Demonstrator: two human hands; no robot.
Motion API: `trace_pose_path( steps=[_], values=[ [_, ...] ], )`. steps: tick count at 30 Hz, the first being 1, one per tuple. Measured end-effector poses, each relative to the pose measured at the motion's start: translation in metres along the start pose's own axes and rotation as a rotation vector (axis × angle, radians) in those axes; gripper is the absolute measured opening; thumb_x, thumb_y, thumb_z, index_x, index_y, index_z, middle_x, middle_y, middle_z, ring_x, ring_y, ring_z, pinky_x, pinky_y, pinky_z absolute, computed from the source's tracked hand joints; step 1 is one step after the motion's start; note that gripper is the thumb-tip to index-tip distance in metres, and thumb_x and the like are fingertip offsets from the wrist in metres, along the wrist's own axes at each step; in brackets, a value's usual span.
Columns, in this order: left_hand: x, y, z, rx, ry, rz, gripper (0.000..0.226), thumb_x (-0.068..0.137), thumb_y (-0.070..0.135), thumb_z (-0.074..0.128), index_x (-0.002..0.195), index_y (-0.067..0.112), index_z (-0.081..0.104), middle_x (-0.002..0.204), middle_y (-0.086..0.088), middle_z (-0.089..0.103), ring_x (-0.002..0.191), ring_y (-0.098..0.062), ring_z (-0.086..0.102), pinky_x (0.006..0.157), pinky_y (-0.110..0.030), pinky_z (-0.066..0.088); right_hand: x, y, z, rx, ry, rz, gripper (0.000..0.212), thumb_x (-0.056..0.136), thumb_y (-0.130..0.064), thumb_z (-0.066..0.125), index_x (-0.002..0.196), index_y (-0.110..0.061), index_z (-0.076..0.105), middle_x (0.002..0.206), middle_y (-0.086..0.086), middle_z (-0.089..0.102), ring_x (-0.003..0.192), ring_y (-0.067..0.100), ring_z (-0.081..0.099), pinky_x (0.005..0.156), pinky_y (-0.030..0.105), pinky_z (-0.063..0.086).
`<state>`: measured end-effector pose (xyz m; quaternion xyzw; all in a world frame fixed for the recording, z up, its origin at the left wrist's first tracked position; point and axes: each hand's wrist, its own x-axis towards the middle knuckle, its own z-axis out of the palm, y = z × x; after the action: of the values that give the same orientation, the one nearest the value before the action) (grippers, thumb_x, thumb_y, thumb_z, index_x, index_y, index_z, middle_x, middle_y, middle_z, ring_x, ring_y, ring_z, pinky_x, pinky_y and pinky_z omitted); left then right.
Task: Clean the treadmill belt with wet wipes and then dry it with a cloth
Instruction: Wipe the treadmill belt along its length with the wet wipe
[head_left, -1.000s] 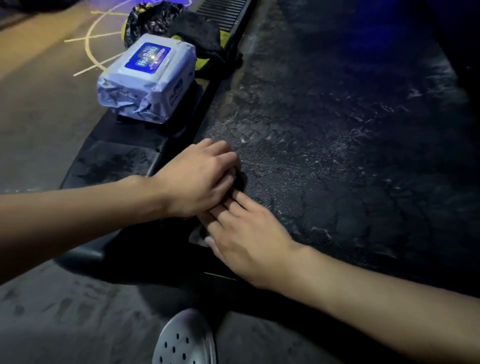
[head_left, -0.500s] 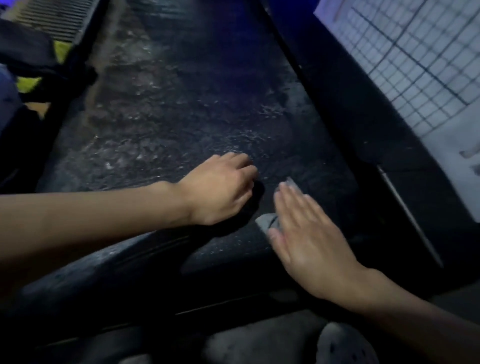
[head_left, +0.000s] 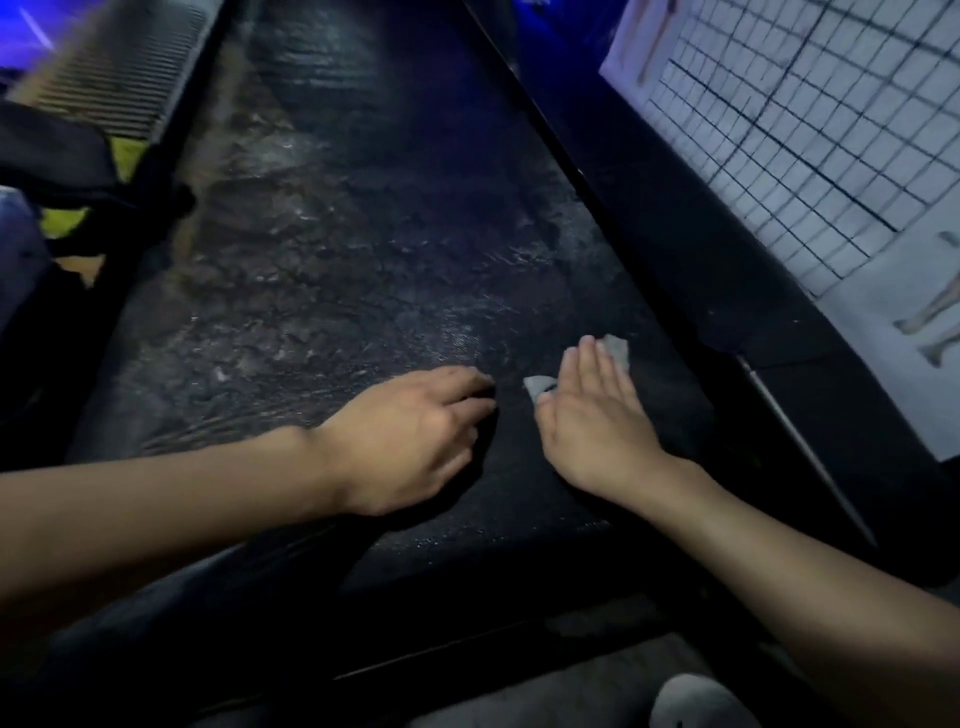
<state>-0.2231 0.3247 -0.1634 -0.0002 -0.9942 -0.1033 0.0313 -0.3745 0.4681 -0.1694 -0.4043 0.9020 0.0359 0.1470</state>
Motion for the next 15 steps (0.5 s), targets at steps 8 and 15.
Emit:
trace_pose_path(
  steps=[8, 15],
  values=[
    [-0.098, -0.035, -0.022, 0.08, 0.113, -0.271, 0.028, 0.081, 0.021, 0.04, 0.082, 0.014, 0.067, 0.091, -0.002, 0.063, 0.081, -0.025, 0.057, 0.077, -0.037, 0.05, 0.023, -0.157, 0.007, -0.047, -0.004, -0.405, 0.065, 0.106, -0.036, 0.014, 0.154, 0.001, -0.011, 0.162, 0.019, -0.02, 0.15, 0.029, -0.022, 0.122, 0.043, -0.011],
    [-0.169, -0.054, -0.04, 0.187, 0.16, -0.662, 0.026, 0.074, 0.028, 0.036, 0.066, 0.018, 0.059, 0.072, 0.003, 0.055, 0.07, -0.023, 0.059, 0.049, -0.032, 0.047, 0.027, -0.26, 0.003, -0.127, -0.007, -0.841, 0.068, 0.102, -0.024, 0.028, 0.156, -0.003, -0.007, 0.164, 0.015, -0.017, 0.151, 0.025, -0.018, 0.123, 0.039, -0.009]
  ],
)
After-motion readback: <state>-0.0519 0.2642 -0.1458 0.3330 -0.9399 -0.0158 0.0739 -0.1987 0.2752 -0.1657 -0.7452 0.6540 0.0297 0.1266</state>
